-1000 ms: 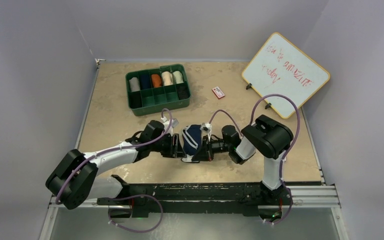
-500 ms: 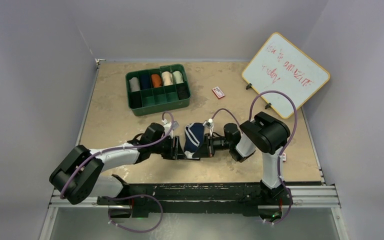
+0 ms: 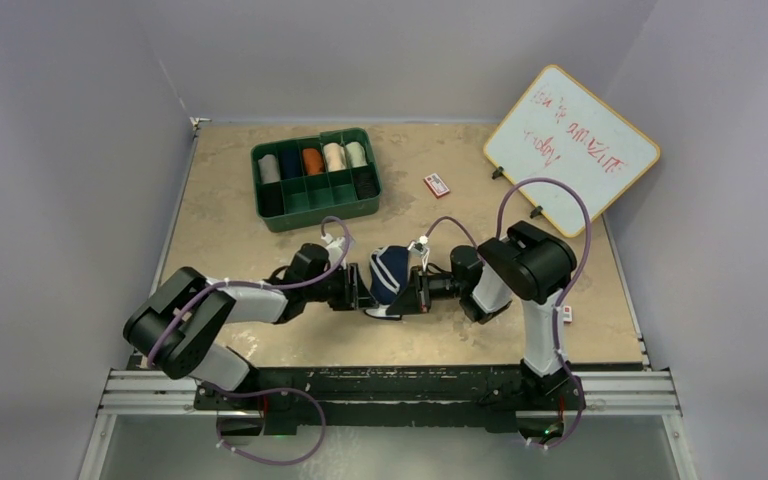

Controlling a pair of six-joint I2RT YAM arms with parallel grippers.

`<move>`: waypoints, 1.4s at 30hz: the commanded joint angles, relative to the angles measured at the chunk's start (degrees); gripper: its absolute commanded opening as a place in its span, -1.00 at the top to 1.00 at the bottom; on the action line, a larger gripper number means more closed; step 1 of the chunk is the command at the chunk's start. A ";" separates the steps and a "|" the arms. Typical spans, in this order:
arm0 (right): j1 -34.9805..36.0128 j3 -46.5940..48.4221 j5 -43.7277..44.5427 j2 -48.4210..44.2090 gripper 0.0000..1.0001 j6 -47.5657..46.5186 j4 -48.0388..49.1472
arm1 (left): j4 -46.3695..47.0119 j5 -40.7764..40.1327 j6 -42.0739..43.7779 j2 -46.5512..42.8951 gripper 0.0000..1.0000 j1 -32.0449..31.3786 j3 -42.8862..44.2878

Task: Roll the underwear
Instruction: Roll the underwear to the center of the board.

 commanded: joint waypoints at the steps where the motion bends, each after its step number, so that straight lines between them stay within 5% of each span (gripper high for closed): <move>1: -1.72 -0.74 1.58 3.15 0.98 -1.00 -2.44 | 6.11 0.43 -1.37 2.69 0.37 0.86 -2.09; 9: -2.08 -1.28 2.56 1.53 0.70 -1.27 -2.67 | 8.87 4.34 -2.00 4.44 0.98 0.79 -1.33; 16: -2.04 -1.99 5.02 -7.83 0.14 -8.80 -11.99 | -3.52 3.26 -0.33 2.08 1.00 0.79 3.64; 25: -2.04 4.35 17.36 -28.79 -0.04 -32.35 -48.47 | -13.99 4.20 4.39 -1.30 1.00 0.86 8.76; 29: -2.04 4.46 26.12 -40.19 -0.12 -34.93 -53.12 | -17.65 4.90 5.30 -1.45 1.00 0.84 10.71; 31: -2.04 2.79 31.59 -45.01 -0.95 -31.89 -50.51 | -20.13 4.86 5.78 -1.39 1.00 0.80 11.66; 36: -2.11 3.87 35.11 -44.50 -0.96 -27.05 -48.99 | -27.61 4.16 6.27 -0.54 1.00 0.79 13.51; 39: -0.98 6.07 32.04 -41.70 -0.51 -35.19 -47.50 | -31.07 2.30 4.64 -0.18 1.00 0.80 13.62; 42: 4.20 -1.46 32.52 -43.65 -0.40 -44.60 -32.40 | -32.59 1.03 2.86 0.64 1.00 0.80 13.65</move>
